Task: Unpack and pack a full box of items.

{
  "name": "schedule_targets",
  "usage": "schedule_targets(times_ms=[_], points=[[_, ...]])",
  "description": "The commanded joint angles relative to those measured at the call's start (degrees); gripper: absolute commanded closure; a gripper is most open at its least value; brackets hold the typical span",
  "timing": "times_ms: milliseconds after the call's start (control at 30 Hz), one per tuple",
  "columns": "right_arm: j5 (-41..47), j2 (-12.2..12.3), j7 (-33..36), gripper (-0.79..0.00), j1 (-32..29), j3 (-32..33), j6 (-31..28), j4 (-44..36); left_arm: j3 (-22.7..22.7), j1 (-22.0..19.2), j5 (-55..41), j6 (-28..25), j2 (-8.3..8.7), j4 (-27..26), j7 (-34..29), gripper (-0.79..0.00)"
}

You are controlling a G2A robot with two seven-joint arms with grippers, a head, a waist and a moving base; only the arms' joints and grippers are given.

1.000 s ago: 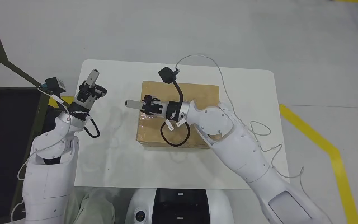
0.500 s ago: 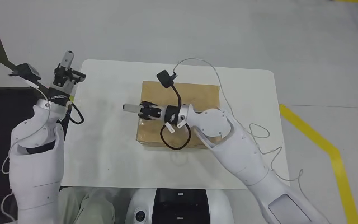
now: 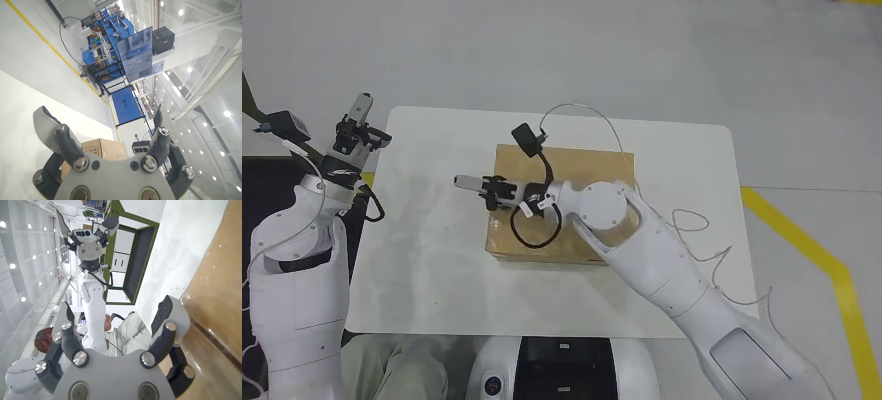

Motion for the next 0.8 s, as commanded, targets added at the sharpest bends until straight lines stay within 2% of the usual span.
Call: schedule_targets(times_ms=[0,233,767], points=[[0.18,-0.05,0.13,-0.785,0.01,0.12,1.09,0.14,0.0,0.0,0.0,0.0,0.0,0.0,0.0,-0.785],[-0.86,0.73,-0.5,-0.785,-2.65,2.35,4.69,-3.0,0.0,0.0,0.0,0.0,0.0,0.0,0.0,-0.785],[-5.81,4.49,-0.67,-0.785,-14.74,11.16,13.9,-17.11,0.0,0.0,0.0,0.0,0.0,0.0,0.0,-0.785]])
